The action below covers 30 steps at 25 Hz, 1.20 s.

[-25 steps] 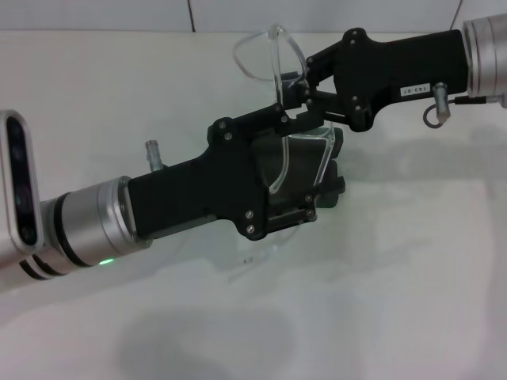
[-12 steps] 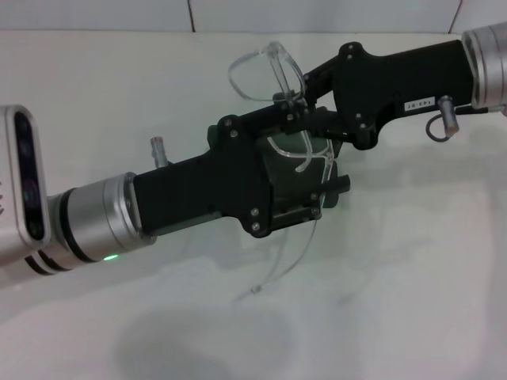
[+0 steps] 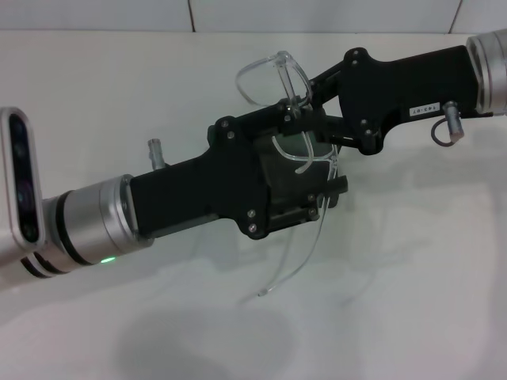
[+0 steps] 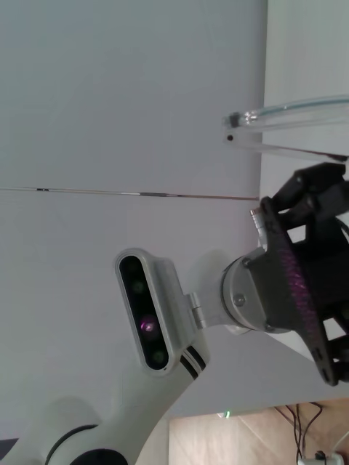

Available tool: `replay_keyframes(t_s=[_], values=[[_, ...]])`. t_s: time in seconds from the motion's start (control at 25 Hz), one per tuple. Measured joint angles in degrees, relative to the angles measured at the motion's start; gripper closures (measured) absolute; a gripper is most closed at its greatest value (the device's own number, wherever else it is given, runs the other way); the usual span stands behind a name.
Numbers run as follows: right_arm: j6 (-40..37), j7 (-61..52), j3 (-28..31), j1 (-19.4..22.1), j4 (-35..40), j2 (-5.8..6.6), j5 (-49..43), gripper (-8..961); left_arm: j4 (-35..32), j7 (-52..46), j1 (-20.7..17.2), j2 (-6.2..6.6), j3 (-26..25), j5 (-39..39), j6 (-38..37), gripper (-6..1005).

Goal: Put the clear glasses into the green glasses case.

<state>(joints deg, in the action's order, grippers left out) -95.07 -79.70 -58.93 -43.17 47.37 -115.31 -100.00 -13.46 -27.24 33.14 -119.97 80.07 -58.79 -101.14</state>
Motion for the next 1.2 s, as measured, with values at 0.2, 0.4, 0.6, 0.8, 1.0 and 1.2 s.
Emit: replay_keyframes(t_s=[0.2, 0.4, 0.6, 0.8, 1.0, 1.2], values=[[-0.61, 0.56, -0.30, -0.15, 0.00, 0.00, -0.06, 837, 0.29, -0.12, 0.44, 0.00, 0.00, 0.19, 0.37, 361], [-0.50, 0.58, -0.08, 0.02, 0.40, 0.07, -0.10, 838, 0.28, -0.15, 0.29, 0.00, -0.04, 0.28, 0.33, 361], [3.49, 0.60, 1.57, 1.46, 1.19, 0.04, 0.42, 839, -0.24, 0.10, -1.09, 0.03, -0.40, 0.89, -1.60, 361], [5.02, 0.60, 4.14, 2.19, 1.67, -0.10, 2.27, 838, -1.39, 0.34, -3.98, 0.94, -0.55, 3.68, -4.69, 361], [4.61, 0.60, 8.12, 5.01, 4.75, 0.03, 6.47, 838, -2.66, -0.01, -7.56, 2.38, -0.76, 6.28, -5.36, 361], [6.22, 2.67, 11.11, 8.10, 6.30, -0.06, 14.02, 839, -3.04, -0.06, -8.81, 3.06, -0.37, 6.21, -5.50, 361]])
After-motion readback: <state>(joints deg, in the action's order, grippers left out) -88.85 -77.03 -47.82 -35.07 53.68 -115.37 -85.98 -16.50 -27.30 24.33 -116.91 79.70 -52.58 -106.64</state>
